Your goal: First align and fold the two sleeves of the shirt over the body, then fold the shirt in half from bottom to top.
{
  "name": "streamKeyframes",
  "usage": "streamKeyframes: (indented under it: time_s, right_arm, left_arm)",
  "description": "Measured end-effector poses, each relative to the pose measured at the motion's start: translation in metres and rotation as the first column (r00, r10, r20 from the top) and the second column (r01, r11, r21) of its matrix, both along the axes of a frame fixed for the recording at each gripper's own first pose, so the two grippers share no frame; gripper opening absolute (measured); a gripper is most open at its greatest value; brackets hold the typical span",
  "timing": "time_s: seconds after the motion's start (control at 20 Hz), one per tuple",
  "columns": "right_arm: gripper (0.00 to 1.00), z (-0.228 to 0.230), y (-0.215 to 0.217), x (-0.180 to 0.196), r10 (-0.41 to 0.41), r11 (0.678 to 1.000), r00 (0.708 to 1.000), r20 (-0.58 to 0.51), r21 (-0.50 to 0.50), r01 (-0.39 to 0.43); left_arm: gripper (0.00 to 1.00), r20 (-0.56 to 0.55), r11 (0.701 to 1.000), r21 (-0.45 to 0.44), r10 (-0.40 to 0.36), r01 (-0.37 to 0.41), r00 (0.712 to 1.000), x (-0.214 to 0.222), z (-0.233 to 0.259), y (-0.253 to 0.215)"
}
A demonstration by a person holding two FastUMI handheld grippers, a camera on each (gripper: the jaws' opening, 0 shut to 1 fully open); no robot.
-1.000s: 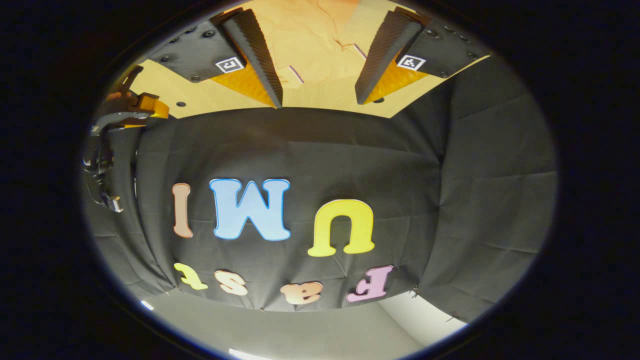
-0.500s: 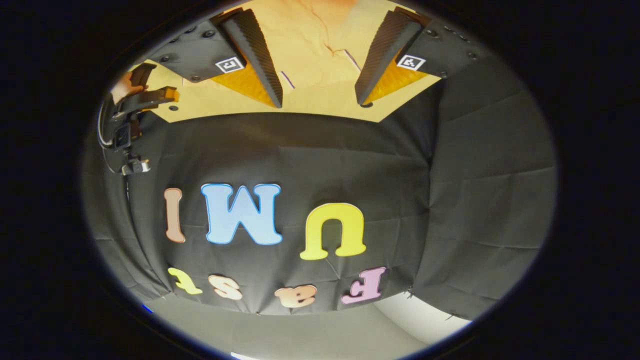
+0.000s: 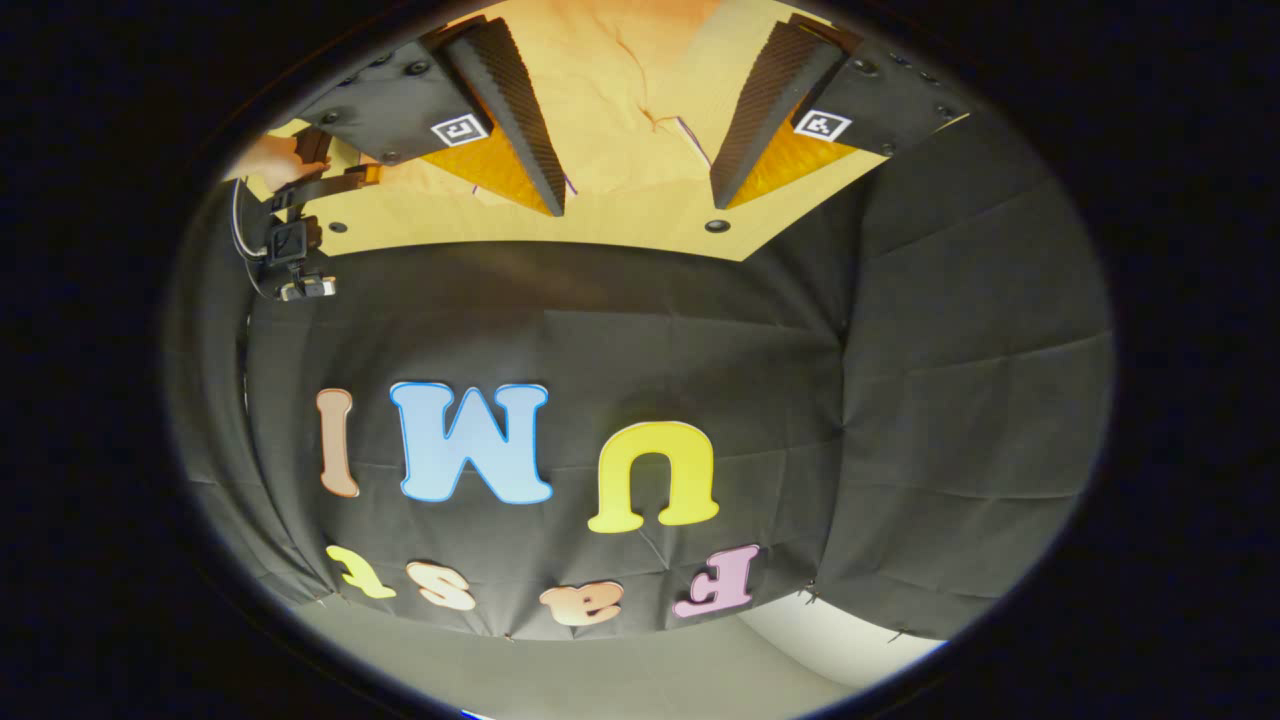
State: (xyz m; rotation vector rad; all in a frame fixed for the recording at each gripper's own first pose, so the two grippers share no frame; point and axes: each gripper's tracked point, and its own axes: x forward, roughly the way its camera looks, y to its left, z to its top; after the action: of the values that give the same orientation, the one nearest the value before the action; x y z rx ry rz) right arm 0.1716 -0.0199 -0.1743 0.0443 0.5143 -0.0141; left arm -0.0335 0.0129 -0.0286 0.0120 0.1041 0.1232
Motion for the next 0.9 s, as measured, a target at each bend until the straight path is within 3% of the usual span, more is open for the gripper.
streamKeyframes:
  time_s: [0.35,0.45,0.65,0.75,0.8,0.9]
  right_arm:
    - [0.95,-0.016,0.004,0.007,0.015,0.999,0.999,-0.041,0.035,-0.013]
    - [0.89,-0.019,0.004,0.008,0.011,0.999,0.999,-0.036,0.050,-0.009]
    - [0.55,-0.017,0.002,0.005,0.029,0.998,0.999,-0.030,0.057,-0.027]
    - [0.57,-0.017,0.003,0.003,0.043,0.997,0.999,-0.034,0.065,-0.040]
    - [0.19,-0.015,0.005,0.005,0.042,0.997,0.999,-0.029,0.072,-0.040]
    - [0.20,-0.017,0.008,0.006,0.043,0.997,0.999,-0.031,0.071,-0.040]
  left_arm:
    - [0.94,-0.007,1.000,0.000,0.002,-0.002,1.000,-0.001,-0.002,-0.008]
    - [0.94,-0.003,1.000,0.002,0.001,-0.001,1.000,-0.001,-0.002,-0.011]
    - [0.94,0.000,1.000,-0.013,0.005,-0.005,1.000,-0.002,-0.004,-0.011]
    - [0.95,-0.003,1.000,-0.019,0.004,-0.004,1.000,-0.003,-0.005,-0.012]
    - [0.94,-0.002,1.000,-0.020,0.001,-0.001,1.000,-0.004,-0.005,-0.013]
    - [0.94,0.002,1.000,-0.021,-0.004,0.004,1.000,-0.005,-0.004,-0.013]
